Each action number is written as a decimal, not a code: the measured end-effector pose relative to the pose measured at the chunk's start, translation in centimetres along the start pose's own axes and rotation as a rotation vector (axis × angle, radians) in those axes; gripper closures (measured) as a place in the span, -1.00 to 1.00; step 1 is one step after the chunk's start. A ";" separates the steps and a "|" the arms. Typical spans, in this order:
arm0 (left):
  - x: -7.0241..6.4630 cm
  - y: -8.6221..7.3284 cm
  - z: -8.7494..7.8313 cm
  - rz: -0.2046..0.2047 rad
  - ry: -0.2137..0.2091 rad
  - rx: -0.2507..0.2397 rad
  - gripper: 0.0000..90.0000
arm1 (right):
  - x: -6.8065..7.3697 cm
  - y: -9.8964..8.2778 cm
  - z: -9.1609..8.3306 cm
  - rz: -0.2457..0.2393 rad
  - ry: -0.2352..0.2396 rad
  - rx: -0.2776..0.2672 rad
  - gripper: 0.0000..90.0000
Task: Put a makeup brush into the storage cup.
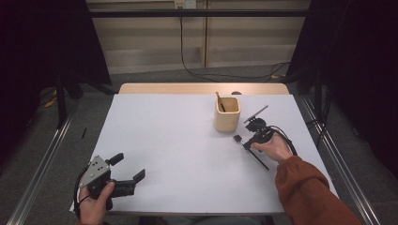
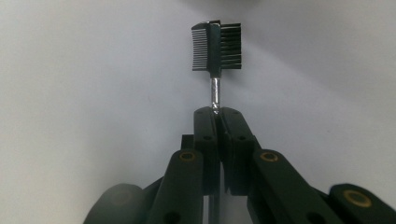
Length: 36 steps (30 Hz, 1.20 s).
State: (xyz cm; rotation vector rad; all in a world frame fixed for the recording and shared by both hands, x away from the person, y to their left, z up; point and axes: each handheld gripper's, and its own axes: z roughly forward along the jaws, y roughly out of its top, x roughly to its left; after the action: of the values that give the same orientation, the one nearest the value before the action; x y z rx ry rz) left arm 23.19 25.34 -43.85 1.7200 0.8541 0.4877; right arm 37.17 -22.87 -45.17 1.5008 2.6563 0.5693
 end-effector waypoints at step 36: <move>0.0 0.0 0.2 0.008 -0.012 0.001 -0.96 | 1.4 3.0 1.1 -0.130 -0.076 0.239 0.72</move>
State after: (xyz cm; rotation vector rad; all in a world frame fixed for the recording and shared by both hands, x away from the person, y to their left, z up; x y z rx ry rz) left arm 23.31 25.21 -43.87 1.7266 0.8393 0.4818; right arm 39.15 -20.01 -45.04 1.3544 2.8160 0.1882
